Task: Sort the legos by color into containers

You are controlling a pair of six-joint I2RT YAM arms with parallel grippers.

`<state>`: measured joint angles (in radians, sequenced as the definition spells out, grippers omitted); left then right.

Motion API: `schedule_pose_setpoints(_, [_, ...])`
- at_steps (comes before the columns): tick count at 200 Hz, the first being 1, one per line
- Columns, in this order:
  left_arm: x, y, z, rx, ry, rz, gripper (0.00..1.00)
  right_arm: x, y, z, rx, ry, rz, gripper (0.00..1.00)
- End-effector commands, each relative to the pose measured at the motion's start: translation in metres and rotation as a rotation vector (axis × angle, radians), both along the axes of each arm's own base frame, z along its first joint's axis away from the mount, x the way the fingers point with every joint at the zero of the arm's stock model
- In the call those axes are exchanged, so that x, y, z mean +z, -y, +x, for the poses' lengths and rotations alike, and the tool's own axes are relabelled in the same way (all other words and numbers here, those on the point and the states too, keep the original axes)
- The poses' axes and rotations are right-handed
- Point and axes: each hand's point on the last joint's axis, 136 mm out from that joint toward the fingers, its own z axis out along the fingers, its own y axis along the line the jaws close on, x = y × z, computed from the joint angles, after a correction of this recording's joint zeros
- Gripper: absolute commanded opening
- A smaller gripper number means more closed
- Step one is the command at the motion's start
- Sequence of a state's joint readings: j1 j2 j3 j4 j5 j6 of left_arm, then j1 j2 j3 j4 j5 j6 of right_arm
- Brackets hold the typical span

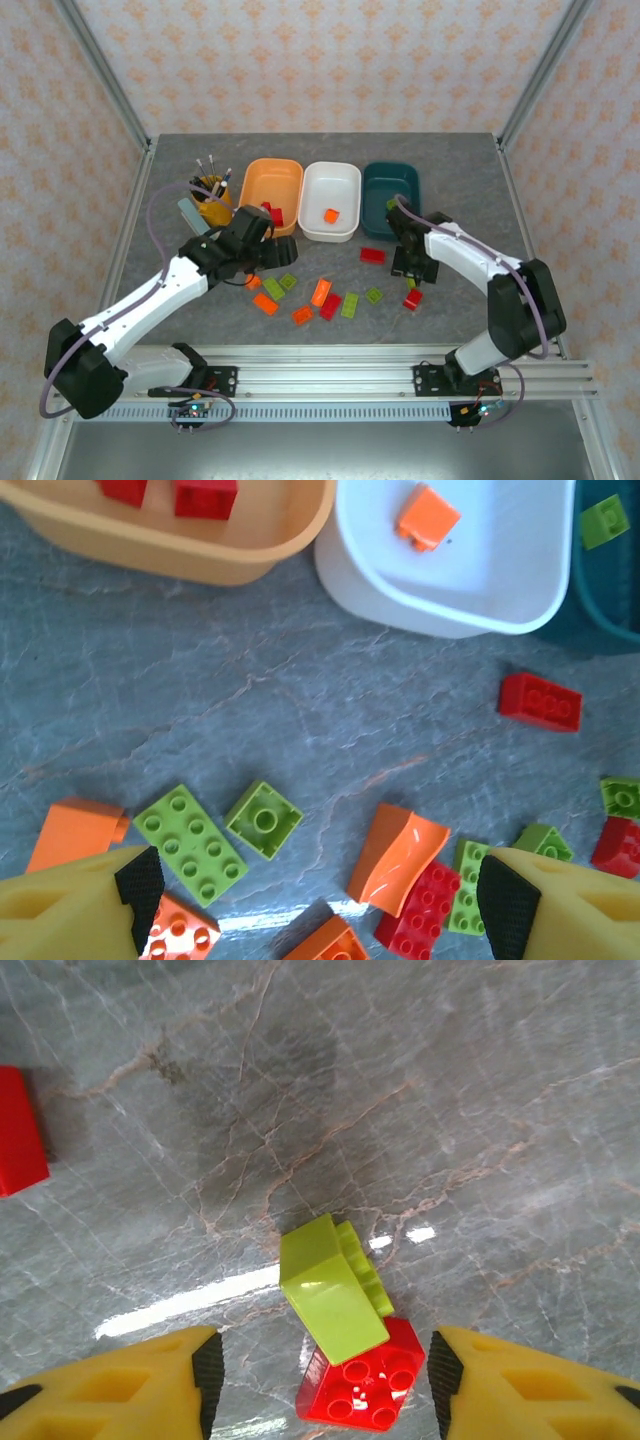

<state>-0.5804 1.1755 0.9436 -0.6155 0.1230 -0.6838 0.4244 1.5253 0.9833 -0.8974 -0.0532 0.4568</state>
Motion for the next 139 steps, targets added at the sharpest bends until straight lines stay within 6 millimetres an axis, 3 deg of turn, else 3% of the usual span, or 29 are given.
schedule_pose_setpoints(1, [0.015, 0.000, 0.008, 0.042, 0.063, -0.047, 0.85, -0.014, 0.000, -0.009, 0.048, -0.067, -0.004, 0.57])
schedule_pose_setpoints(65, [0.019, 0.002, 0.007, 0.034, 0.066, -0.062, 0.84, -0.036, 0.008, -0.014, 0.059, -0.143, -0.048, 0.49])
schedule_pose_setpoints(139, [0.019, 0.006, 0.009, 0.026, 0.070, -0.072, 0.84, -0.038, 0.009, 0.000, 0.087, -0.091, -0.066, 0.23])
